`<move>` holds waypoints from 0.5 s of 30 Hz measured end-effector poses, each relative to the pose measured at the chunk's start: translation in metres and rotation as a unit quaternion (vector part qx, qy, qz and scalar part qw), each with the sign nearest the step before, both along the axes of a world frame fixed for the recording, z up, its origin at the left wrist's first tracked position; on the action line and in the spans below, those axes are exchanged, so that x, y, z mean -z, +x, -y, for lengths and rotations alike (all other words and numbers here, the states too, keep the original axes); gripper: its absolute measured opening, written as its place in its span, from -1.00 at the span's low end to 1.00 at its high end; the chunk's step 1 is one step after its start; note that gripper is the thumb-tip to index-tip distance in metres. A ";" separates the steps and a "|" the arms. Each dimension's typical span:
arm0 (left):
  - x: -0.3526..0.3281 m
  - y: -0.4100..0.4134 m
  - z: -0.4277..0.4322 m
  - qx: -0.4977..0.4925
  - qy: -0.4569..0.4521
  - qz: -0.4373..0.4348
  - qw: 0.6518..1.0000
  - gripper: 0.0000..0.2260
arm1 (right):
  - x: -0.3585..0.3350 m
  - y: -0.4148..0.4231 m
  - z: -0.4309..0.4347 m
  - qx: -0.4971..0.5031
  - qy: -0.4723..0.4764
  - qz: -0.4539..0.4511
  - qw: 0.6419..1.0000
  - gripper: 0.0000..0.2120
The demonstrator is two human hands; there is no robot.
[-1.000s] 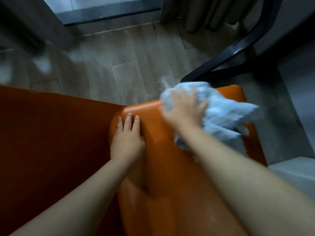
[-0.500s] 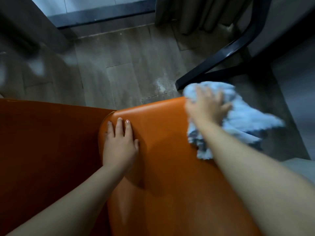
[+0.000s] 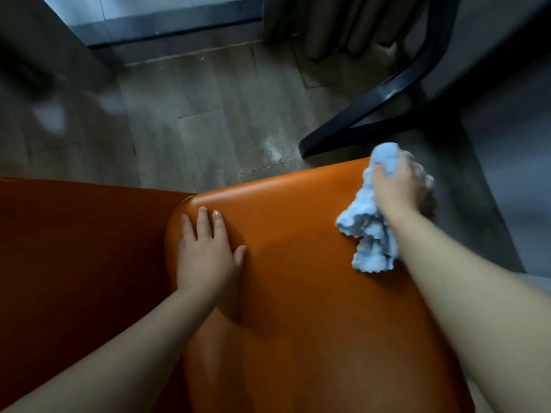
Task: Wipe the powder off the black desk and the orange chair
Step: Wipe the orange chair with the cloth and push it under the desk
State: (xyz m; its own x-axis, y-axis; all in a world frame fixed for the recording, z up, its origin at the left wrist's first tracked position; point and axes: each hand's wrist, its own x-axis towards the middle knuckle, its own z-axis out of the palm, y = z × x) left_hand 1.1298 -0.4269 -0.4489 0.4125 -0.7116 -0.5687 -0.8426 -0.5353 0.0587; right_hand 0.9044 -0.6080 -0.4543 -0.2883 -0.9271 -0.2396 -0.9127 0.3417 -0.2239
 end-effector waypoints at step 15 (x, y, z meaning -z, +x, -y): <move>-0.004 0.009 -0.028 -0.086 -0.146 -0.034 0.985 -0.37 | 0.007 0.061 -0.037 -0.154 -0.016 -0.062 0.986 -0.49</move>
